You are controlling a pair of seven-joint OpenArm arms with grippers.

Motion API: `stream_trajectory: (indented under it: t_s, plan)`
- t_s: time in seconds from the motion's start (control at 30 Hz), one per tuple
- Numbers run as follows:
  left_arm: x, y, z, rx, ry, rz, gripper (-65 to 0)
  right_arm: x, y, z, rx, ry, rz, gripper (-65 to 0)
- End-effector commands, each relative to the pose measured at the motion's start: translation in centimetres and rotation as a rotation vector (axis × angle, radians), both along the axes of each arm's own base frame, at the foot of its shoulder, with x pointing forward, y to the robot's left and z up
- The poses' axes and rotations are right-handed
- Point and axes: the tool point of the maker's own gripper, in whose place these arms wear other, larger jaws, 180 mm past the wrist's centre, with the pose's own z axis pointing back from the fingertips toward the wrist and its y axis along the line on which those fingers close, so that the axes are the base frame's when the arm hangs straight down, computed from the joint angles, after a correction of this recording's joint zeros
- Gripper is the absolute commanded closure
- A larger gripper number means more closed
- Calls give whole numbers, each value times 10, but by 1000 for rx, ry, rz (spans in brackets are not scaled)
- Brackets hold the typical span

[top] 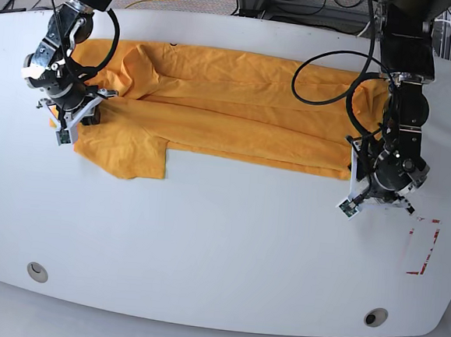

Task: Layout the t-shirt on the table in an organized manner, then fold the t-shirt properly
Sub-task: 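Move both grippers to the folded edge and grasp the fabric, then reposition the left gripper along the folded edge and grasp it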

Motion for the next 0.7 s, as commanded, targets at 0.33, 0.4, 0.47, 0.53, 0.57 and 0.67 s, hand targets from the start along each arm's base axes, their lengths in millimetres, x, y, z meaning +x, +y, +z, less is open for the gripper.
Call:
stream_trajectory:
  t_s: [0.33, 0.4, 0.47, 0.53, 0.57, 0.67]
  plan:
    - [-16, 62, 6, -34, -26, 233, -321, 8, -3, 10, -4, -40, 2, -81]
    - [-19, 68, 0, -53, -12, 265, -321, 7, -3, 10, -3, -39, 1, -81]
    - [-21, 68, -7, -68, 7, 280, -321, 7, -3, 9, -3, -38, 1, -81]
    - [-22, 66, -11, -78, 19, 280, -321, 7, -3, 9, -2, -38, 1, -81]
    - [-22, 64, -13, -84, 21, 279, -321, 7, -3, 9, -2, -38, 1, -81]
    - [-19, 54, -16, -114, 15, 270, -321, 7, -3, 9, -2, -38, 1, -81]
